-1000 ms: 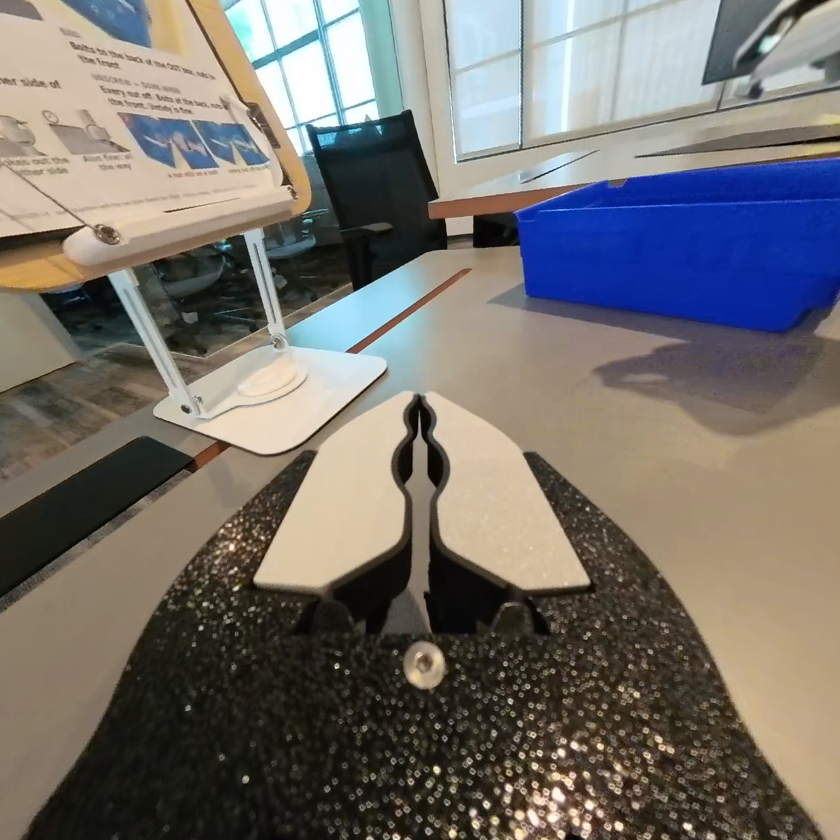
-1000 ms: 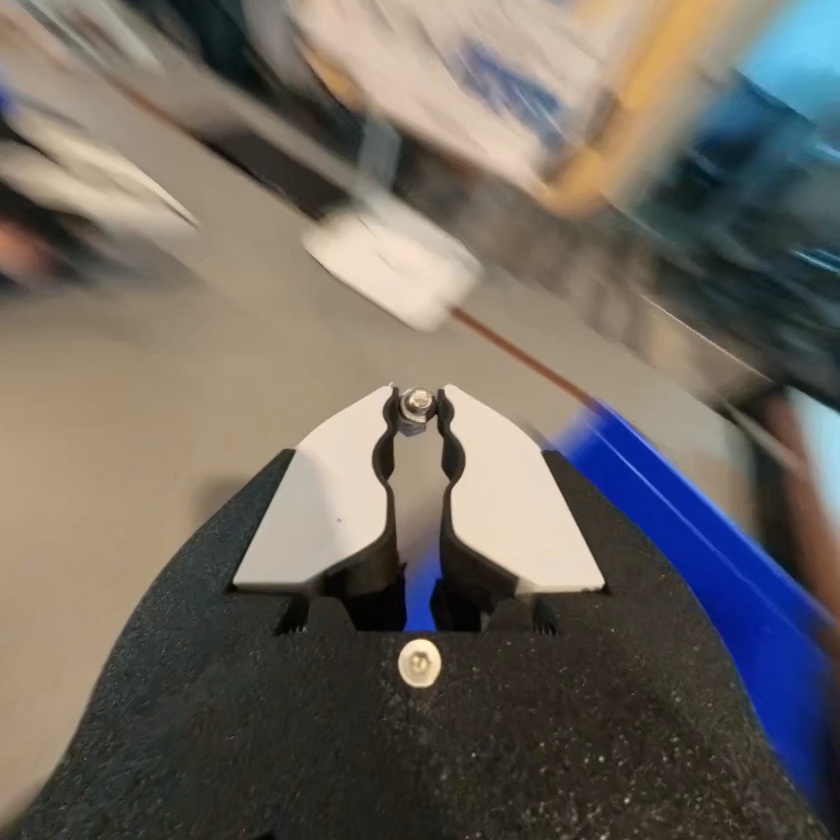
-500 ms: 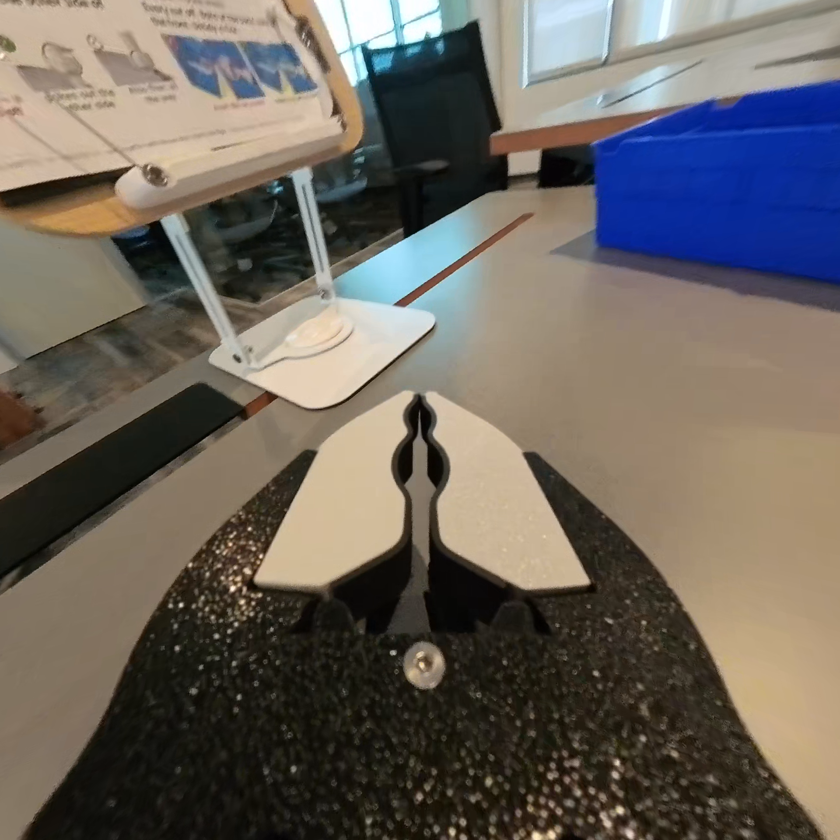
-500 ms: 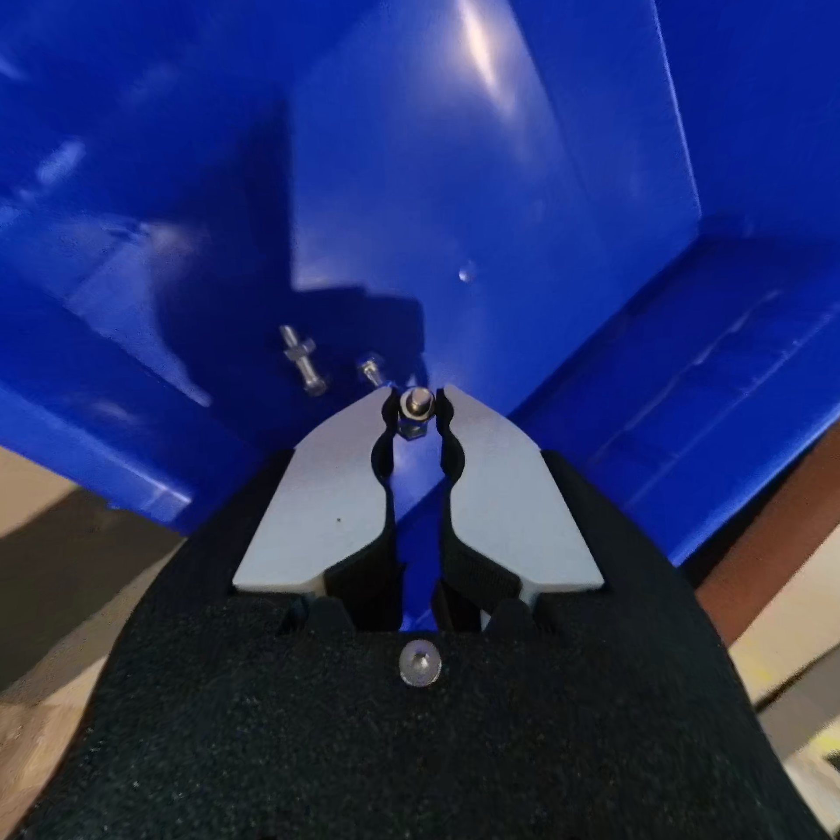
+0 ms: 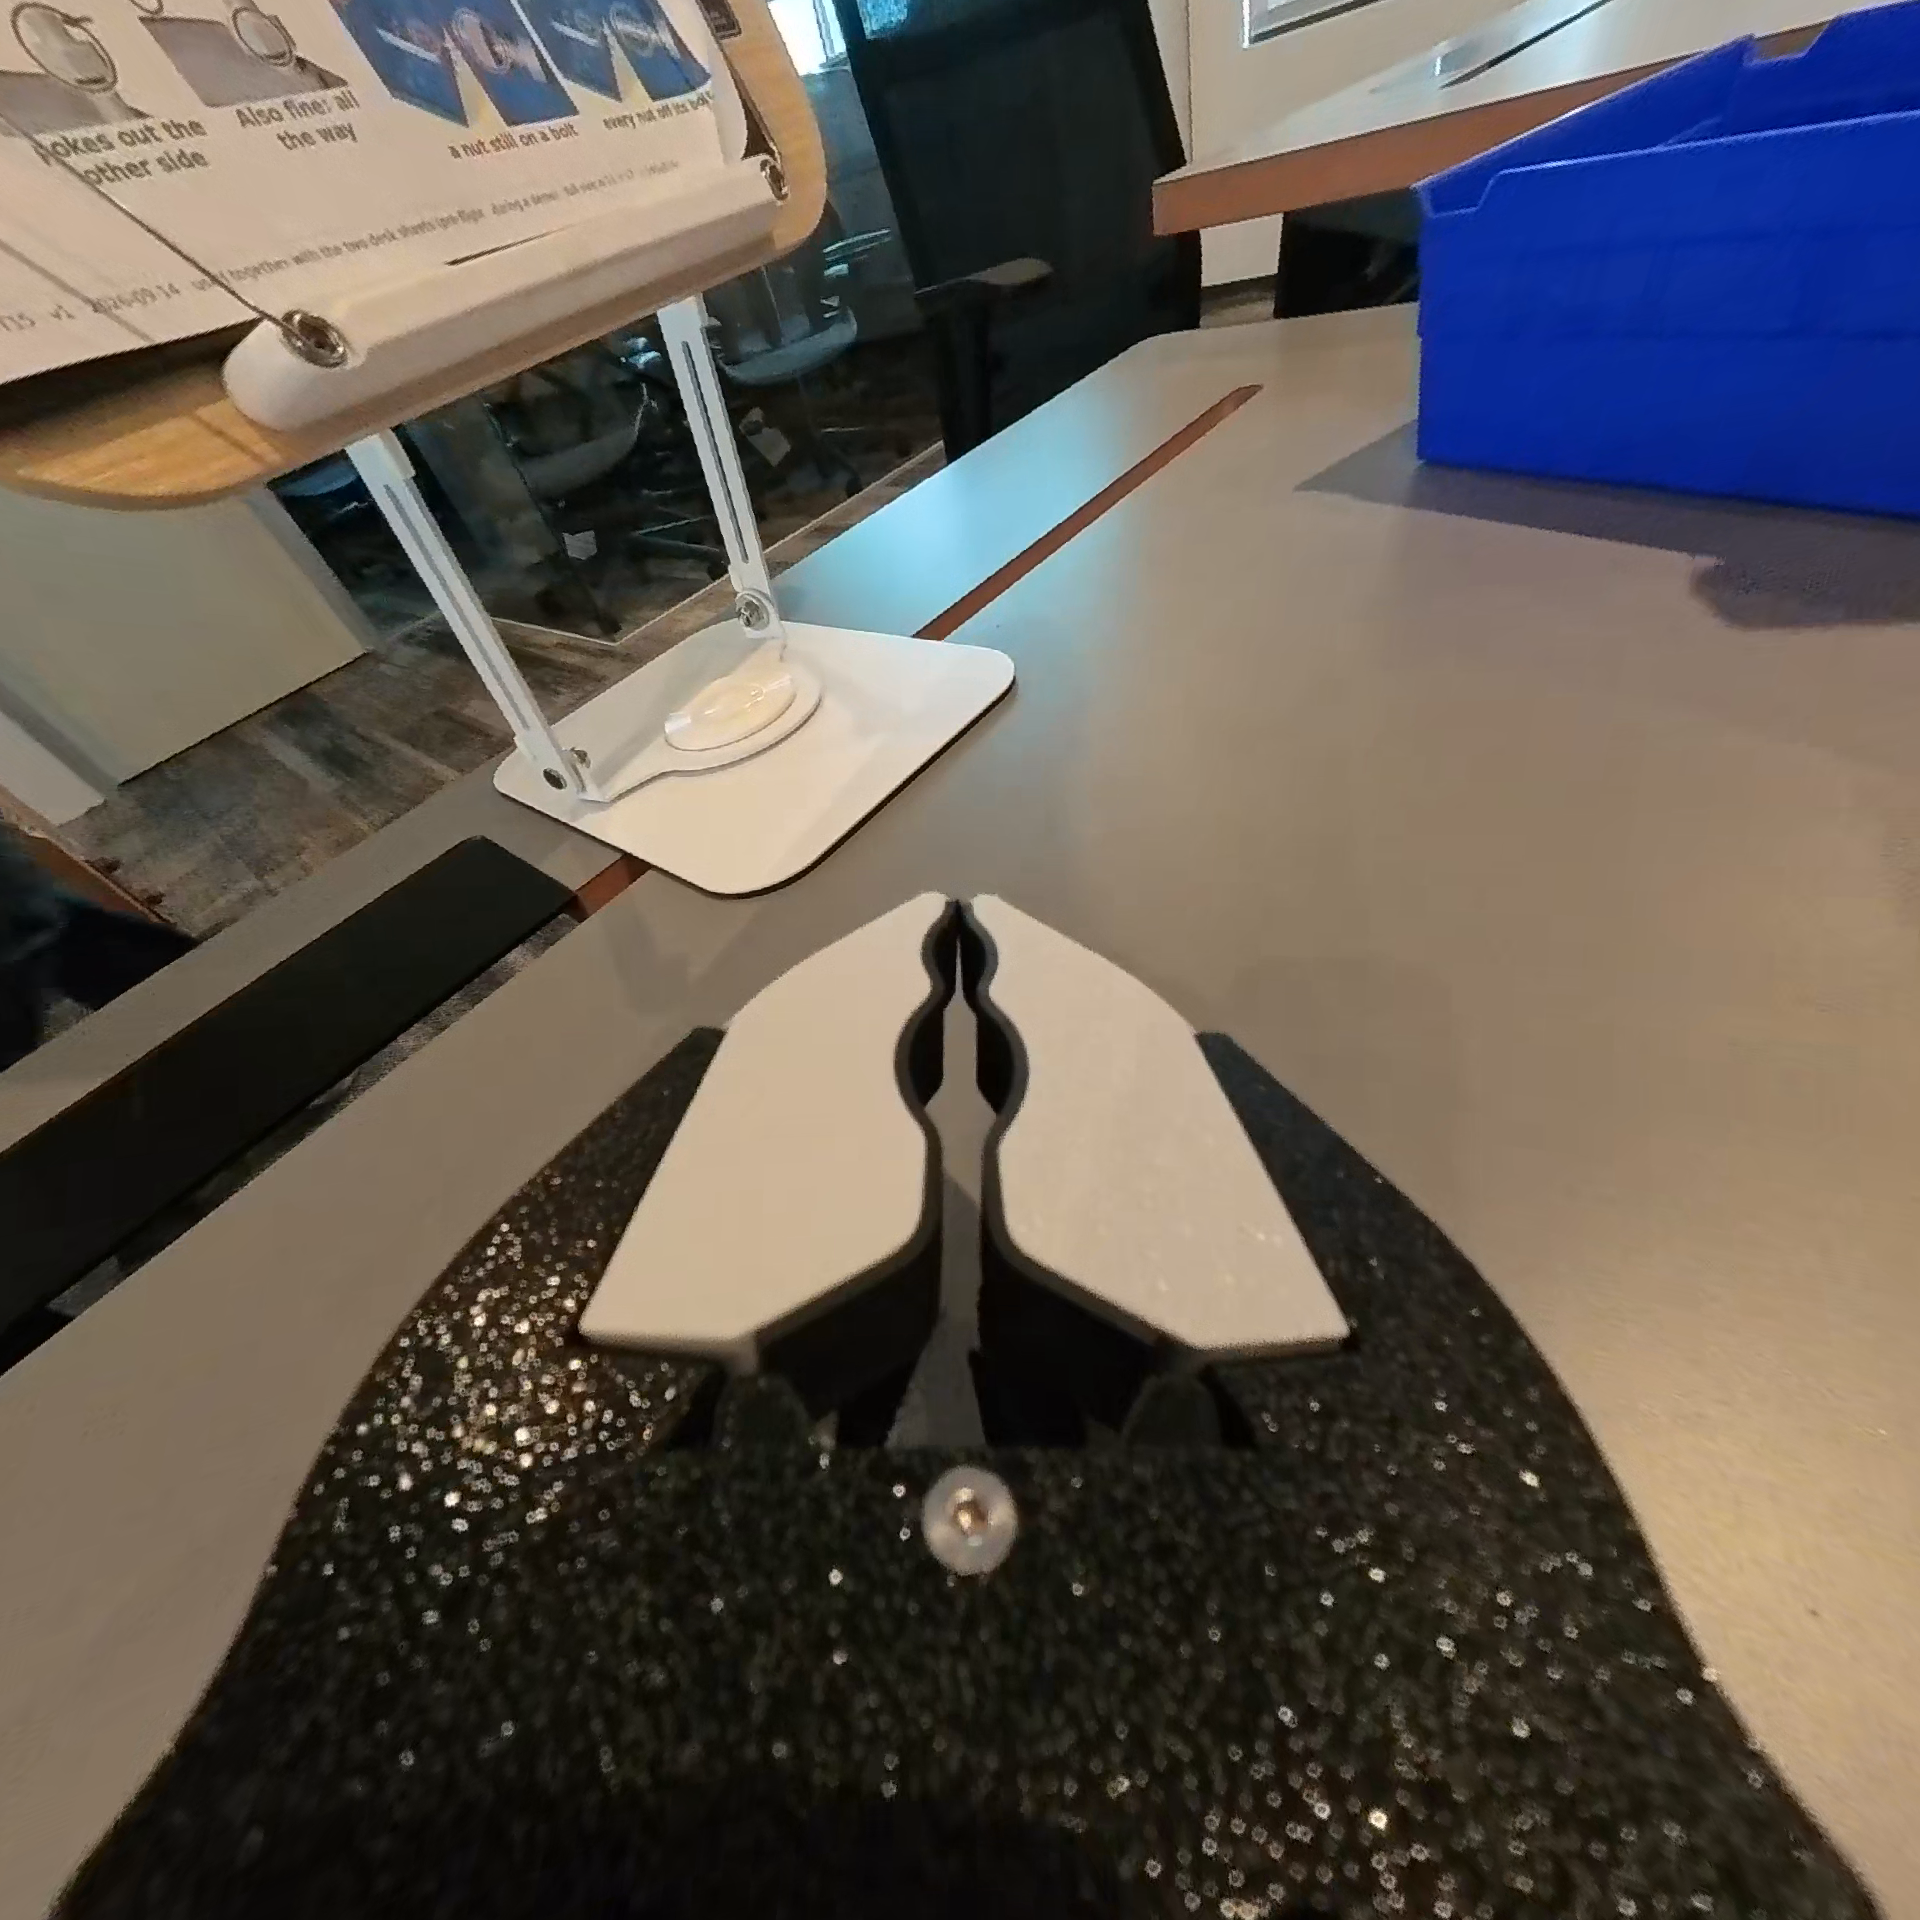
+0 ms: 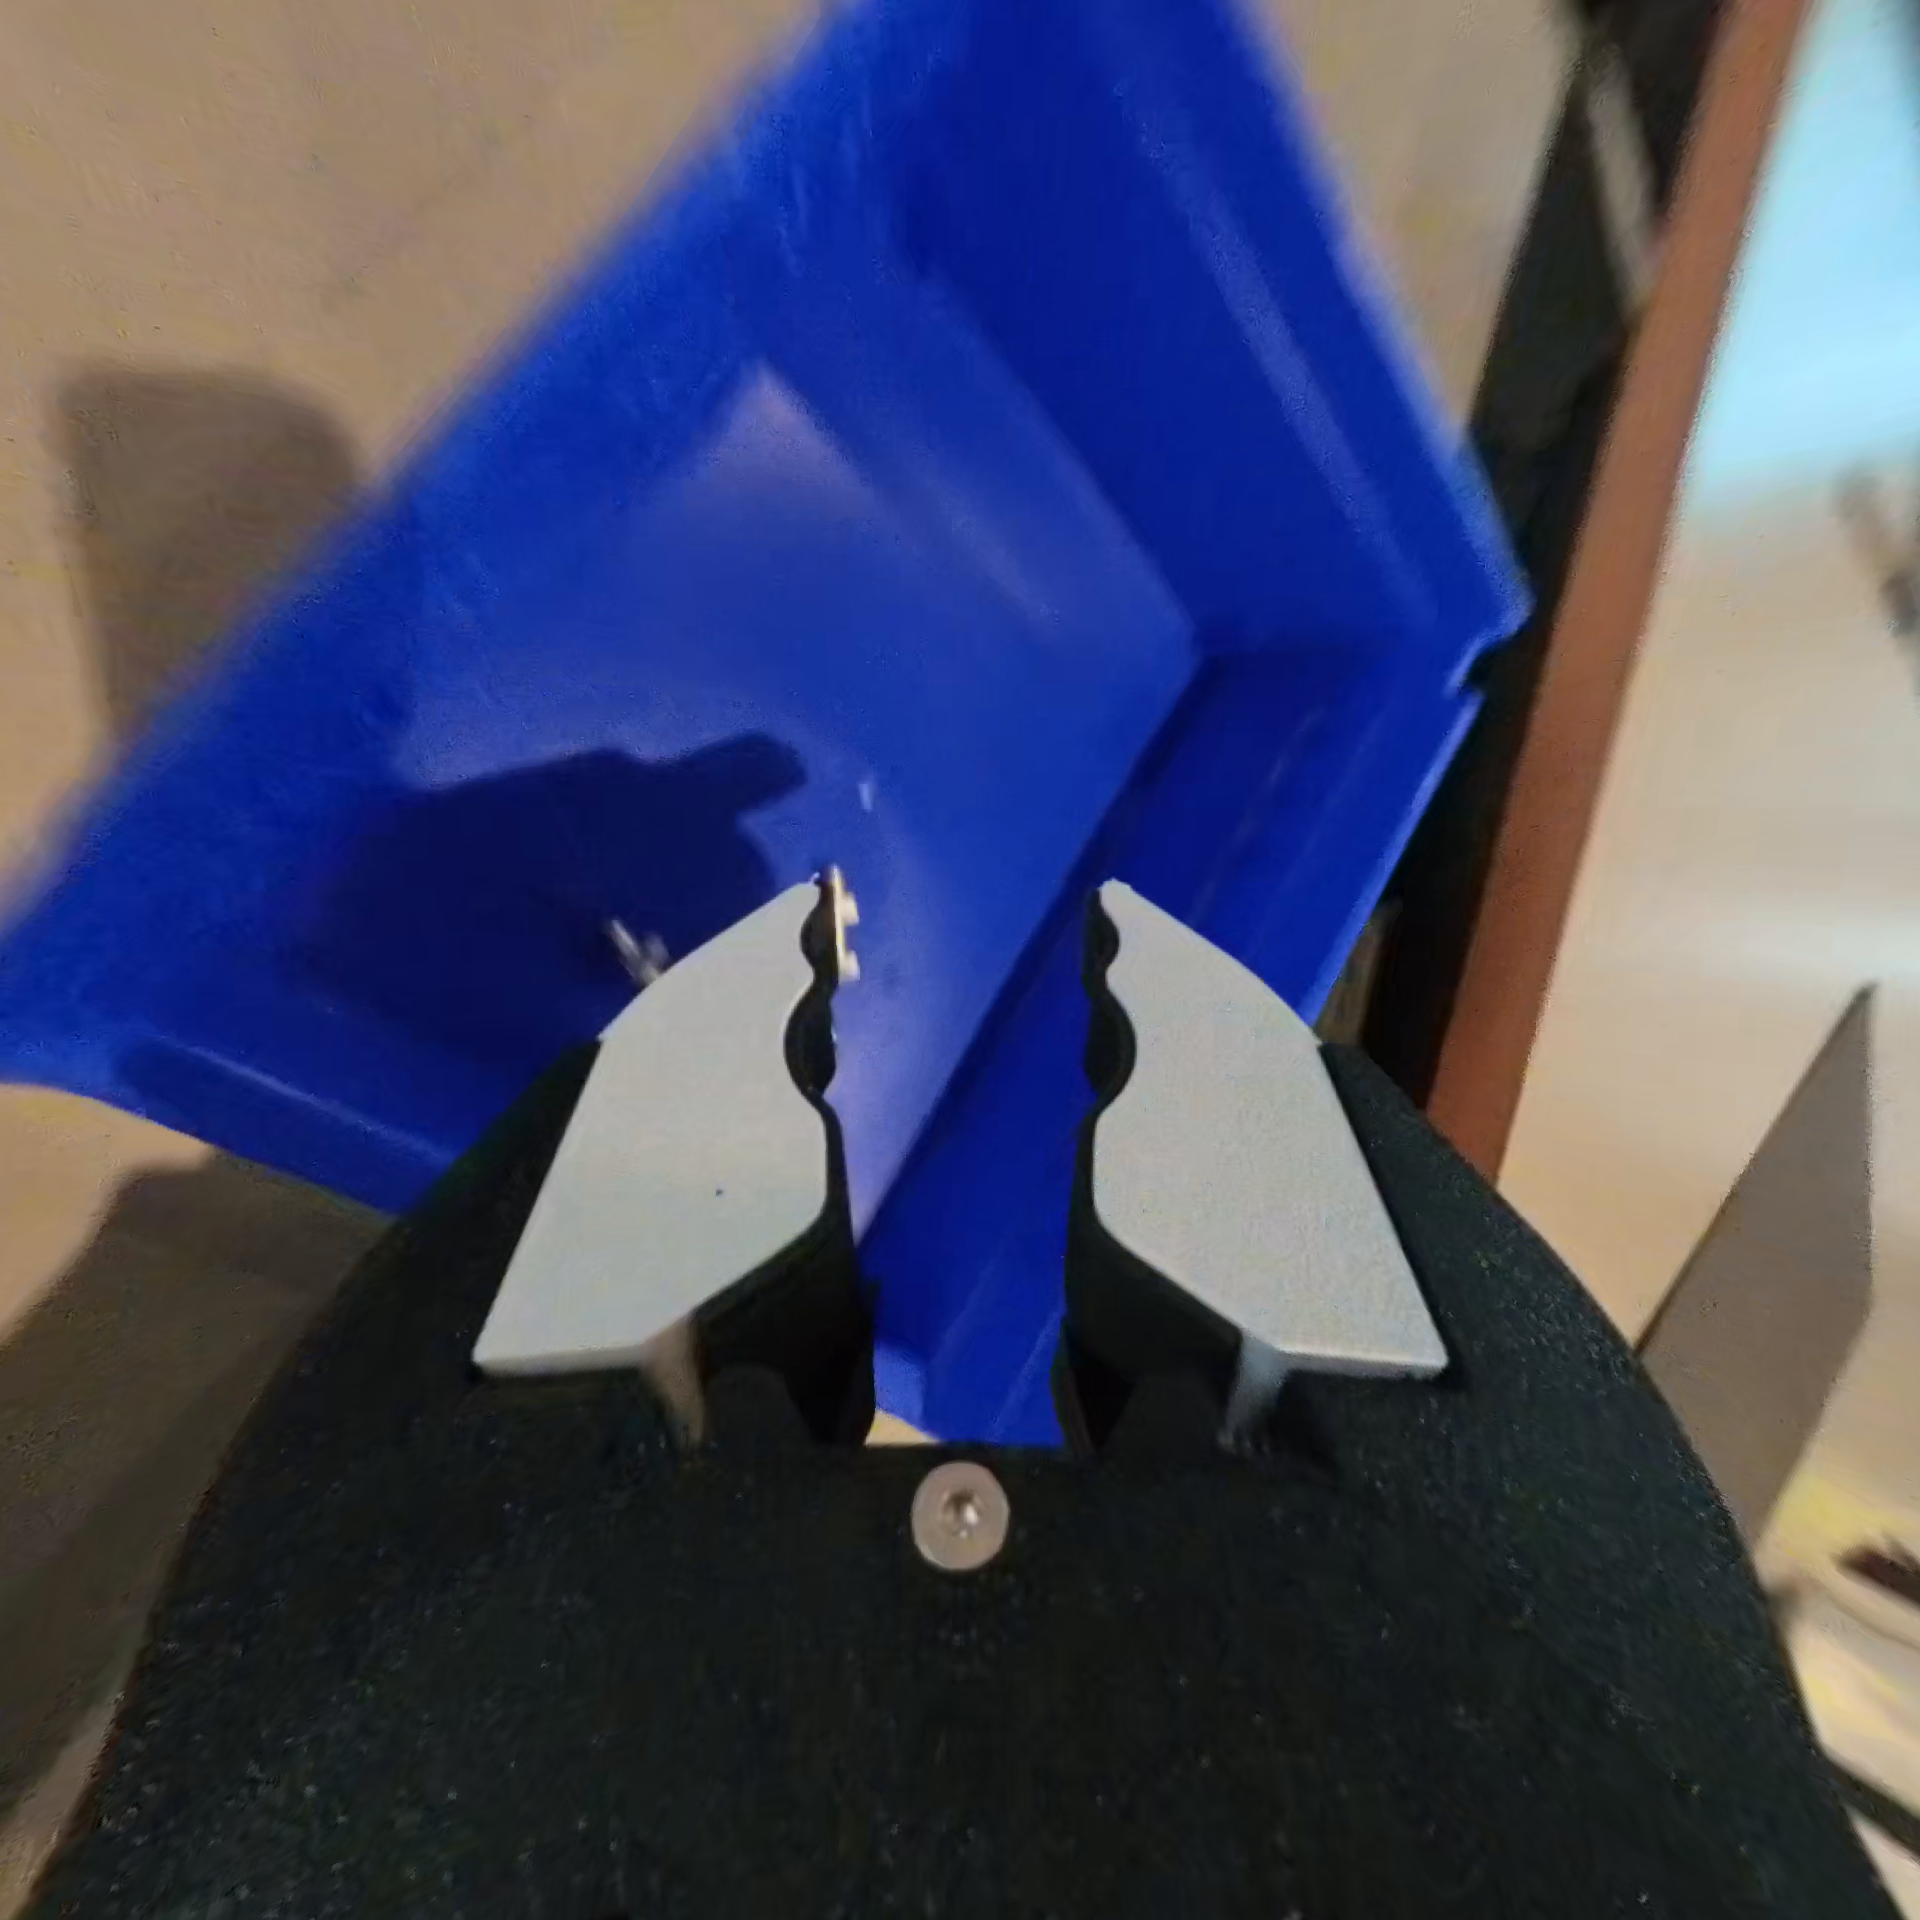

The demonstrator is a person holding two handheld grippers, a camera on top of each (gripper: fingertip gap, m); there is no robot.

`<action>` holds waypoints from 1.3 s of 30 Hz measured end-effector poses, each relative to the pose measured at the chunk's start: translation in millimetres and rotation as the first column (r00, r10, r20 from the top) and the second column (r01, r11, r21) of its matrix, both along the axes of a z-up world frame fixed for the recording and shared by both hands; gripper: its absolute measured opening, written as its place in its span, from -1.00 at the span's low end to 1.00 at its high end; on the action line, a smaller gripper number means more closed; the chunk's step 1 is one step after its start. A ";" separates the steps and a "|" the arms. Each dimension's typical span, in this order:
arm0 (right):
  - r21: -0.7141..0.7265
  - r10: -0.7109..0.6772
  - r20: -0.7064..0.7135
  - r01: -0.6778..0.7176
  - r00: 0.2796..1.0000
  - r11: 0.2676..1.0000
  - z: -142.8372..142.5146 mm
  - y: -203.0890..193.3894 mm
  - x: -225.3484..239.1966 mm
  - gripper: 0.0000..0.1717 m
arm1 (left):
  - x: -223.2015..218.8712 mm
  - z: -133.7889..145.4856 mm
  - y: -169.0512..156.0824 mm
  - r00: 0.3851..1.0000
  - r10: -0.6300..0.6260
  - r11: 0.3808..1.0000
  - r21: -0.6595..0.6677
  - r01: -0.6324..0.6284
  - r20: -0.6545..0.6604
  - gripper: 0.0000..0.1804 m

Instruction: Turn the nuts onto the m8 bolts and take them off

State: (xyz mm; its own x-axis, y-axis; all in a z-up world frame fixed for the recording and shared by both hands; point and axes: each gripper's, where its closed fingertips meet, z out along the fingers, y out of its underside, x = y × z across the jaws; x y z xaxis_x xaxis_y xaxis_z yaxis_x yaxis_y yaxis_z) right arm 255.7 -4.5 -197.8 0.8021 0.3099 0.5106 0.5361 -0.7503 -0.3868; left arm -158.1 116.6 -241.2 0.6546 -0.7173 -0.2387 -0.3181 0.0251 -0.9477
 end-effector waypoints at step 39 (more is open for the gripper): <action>0.848 0.771 -0.271 -0.237 0.577 0.475 -9.0 100.7 -359.5 -0.74 | -44.3 111.7 -107.9 0.978 -0.023 0.999 0.048 0.013 0.206 -0.99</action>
State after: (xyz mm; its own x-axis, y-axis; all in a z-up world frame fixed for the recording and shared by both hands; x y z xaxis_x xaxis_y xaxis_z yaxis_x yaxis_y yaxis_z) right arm -103.7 96.2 -206.8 0.7885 0.5482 0.2787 0.1846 0.2213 -0.9576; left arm -202.4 8.7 -129.5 0.6804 -0.7206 -0.1335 -0.1153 0.0746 -0.9905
